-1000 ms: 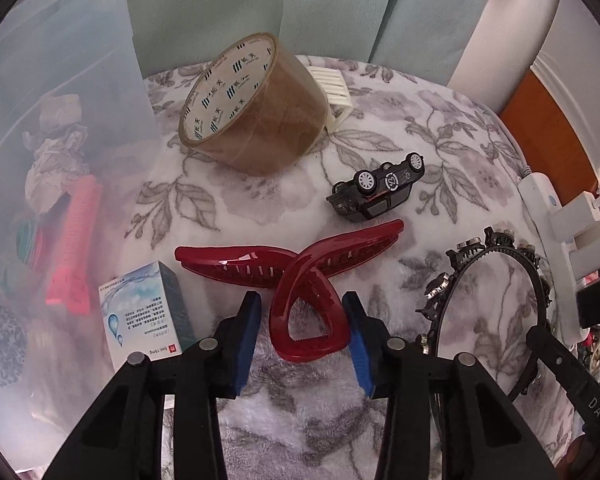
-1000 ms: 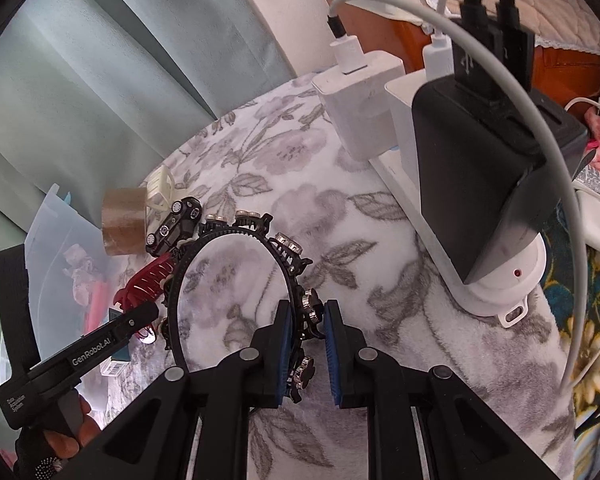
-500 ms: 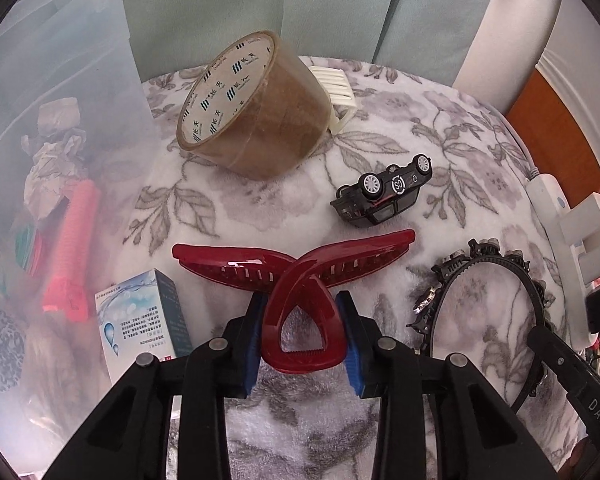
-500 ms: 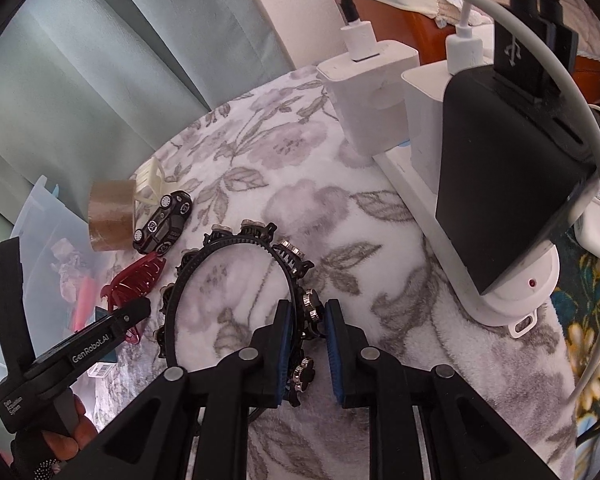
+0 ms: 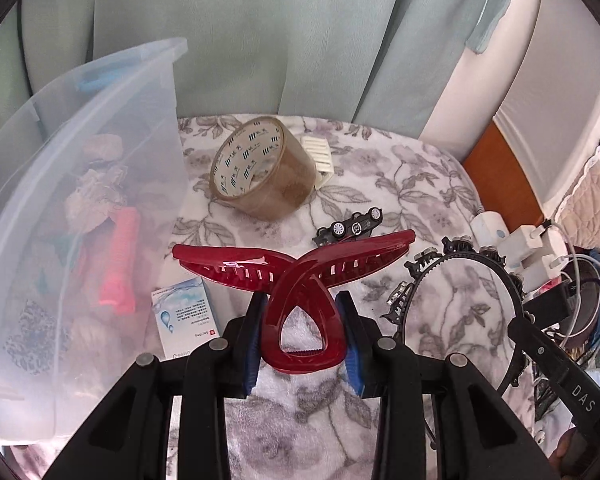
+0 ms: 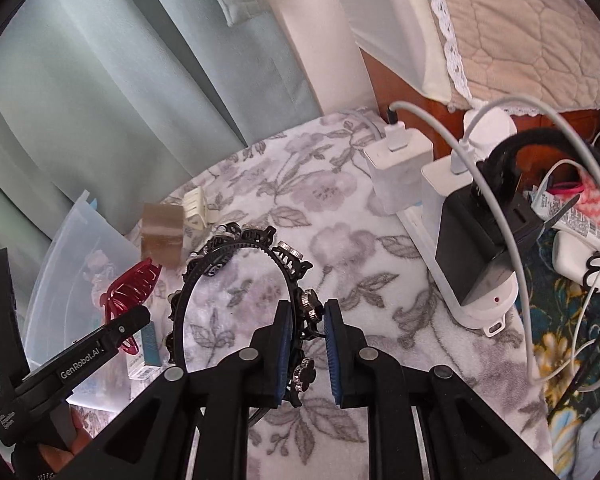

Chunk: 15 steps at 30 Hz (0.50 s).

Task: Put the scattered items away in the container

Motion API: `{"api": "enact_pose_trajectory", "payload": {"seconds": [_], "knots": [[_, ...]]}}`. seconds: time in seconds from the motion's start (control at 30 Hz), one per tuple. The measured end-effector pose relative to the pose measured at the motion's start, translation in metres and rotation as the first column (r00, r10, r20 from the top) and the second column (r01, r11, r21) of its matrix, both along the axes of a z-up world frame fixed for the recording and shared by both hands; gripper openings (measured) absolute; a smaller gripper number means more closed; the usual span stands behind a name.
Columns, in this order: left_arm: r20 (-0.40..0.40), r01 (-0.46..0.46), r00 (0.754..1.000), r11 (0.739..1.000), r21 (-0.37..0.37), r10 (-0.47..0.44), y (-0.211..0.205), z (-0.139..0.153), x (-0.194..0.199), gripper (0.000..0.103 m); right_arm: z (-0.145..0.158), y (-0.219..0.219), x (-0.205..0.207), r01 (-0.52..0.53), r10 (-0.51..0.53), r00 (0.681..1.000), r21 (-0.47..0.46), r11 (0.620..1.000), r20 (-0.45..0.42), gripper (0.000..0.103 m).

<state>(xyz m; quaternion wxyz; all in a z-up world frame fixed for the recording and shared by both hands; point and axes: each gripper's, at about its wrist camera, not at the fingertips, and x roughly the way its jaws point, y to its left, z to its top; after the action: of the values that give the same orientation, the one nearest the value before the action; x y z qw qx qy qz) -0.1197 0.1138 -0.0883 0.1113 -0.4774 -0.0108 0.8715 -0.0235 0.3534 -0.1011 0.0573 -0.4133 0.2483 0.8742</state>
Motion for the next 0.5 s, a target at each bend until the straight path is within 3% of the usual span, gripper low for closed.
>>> {"api": "enact_pose_trajectory", "payload": {"seconds": [0.5], "knots": [[-0.17,-0.003,0.985,0.994,0.112,0.022,-0.04,0.096,0.048,0.036,0.099,-0.037,0.037,-0.023,0.033,0.982,0.056,0.998,-0.188,0.018]]}}
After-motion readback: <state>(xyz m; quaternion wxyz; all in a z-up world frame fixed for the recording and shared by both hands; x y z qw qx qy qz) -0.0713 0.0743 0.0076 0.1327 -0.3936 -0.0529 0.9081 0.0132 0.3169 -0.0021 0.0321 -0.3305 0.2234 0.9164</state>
